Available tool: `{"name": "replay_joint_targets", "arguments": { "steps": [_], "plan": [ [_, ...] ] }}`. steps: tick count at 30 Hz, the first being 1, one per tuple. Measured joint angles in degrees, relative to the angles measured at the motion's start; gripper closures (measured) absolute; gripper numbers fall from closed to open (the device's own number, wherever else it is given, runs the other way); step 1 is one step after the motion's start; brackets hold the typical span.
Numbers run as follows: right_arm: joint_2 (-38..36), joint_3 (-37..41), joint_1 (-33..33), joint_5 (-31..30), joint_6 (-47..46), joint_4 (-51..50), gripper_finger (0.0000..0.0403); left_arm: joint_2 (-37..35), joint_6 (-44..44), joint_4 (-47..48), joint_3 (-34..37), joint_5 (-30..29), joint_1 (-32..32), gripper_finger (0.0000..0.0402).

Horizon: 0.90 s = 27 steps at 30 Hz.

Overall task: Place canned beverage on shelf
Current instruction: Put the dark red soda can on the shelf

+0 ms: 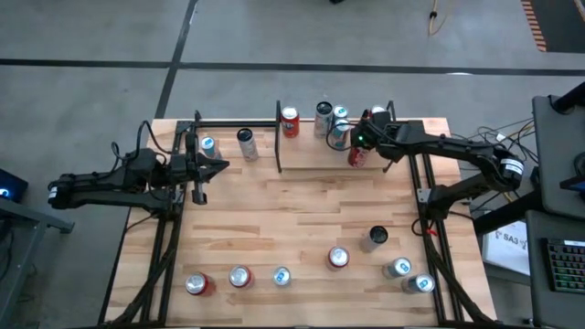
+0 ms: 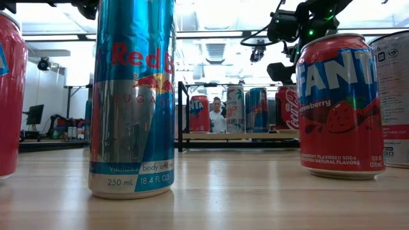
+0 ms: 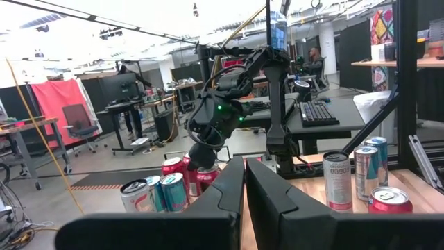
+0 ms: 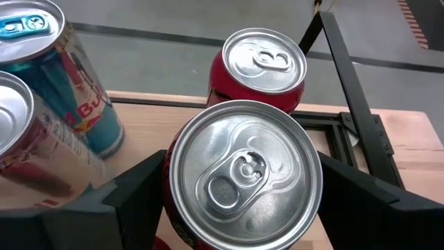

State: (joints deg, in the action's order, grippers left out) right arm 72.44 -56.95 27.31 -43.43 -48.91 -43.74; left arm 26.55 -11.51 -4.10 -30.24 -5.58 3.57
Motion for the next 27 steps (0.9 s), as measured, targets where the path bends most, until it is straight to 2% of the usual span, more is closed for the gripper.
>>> {"name": "replay_joint_targets", "arguments": {
  "steps": [18, 27],
  "plan": [
    [-1.04, -0.05, 0.00, 1.24, 2.00, -1.10, 0.0109, 0.00, -0.02, 0.02, 0.00, 0.00, 0.02, 0.0402],
    [-4.42, -4.22, -0.04, 1.48, 5.25, -4.79, 0.0109, 0.00, -0.26, 0.02, 0.00, 0.00, 0.00, 0.0402]
  ]
}}
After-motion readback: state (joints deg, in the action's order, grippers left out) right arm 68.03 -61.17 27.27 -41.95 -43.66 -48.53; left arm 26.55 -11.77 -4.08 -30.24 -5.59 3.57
